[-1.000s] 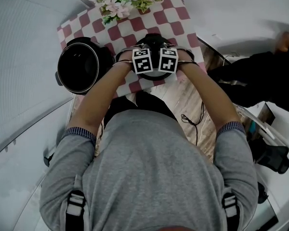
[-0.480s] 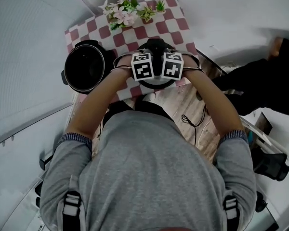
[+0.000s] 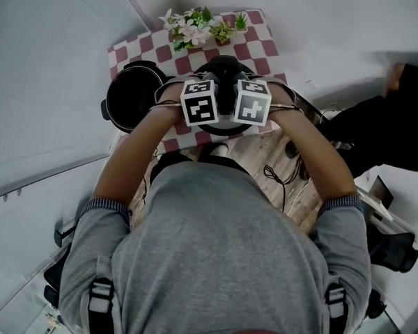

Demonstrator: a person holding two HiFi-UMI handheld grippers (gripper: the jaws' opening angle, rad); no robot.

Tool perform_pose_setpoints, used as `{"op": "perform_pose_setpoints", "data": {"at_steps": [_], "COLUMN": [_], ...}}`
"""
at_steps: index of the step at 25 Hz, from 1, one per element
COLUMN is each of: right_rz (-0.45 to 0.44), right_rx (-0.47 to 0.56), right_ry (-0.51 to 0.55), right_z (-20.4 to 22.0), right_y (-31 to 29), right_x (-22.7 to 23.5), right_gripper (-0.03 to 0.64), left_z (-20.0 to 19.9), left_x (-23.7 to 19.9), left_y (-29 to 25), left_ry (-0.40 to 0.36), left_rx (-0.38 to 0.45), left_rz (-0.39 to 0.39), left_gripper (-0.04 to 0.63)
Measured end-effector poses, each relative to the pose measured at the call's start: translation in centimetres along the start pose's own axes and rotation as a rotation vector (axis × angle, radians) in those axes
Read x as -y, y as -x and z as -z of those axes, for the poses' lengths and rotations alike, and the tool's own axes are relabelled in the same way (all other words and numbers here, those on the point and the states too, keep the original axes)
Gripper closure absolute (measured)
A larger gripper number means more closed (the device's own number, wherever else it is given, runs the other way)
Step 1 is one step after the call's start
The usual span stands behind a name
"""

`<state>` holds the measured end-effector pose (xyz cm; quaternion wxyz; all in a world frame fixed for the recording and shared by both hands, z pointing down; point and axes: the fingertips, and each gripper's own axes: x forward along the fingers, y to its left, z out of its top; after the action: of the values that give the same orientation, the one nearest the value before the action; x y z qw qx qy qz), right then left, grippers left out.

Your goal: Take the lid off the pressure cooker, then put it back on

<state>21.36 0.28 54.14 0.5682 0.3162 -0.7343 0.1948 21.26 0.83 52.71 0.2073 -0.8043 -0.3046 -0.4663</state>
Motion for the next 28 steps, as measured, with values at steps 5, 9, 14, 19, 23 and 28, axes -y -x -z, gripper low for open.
{"op": "perform_pose_setpoints", "data": {"at_steps": [5,9,14,19,23,28], "right_rz": [0.032,0.045,0.065,0.056,0.057,0.048], "right_rx": [0.015,0.024,0.049,0.086,0.098,0.101], "right_ry": [0.002,0.004,-0.01,-0.025,-0.039,-0.054], "right_z": [-3.9,-6.8,-11.2,-16.3,-19.6,-23.0], "right_y": [3.0,3.9,4.2,3.4,2.5,0.9], "right_x": [-0.1,0.0,-0.2,-0.7,-0.8,-1.0], "right_gripper": [0.327,0.327,0.327,0.327,0.327,0.327], "left_z": [0.8,2.3,5.2,9.3,12.2,15.9], "left_x": [-0.3,-0.3,-0.1,0.4,0.5,0.7], "left_y": [3.9,6.6,9.9,12.8,14.5,15.9], "left_ry": [-0.035,-0.043,-0.061,-0.071,-0.079,-0.083], "left_rx": [0.0,-0.006,-0.016,-0.037,-0.048,-0.056], "left_rz": [-0.034,-0.045,-0.053,-0.033,-0.024,-0.007], "left_gripper": [0.295,0.295,0.295,0.295,0.295,0.295]}}
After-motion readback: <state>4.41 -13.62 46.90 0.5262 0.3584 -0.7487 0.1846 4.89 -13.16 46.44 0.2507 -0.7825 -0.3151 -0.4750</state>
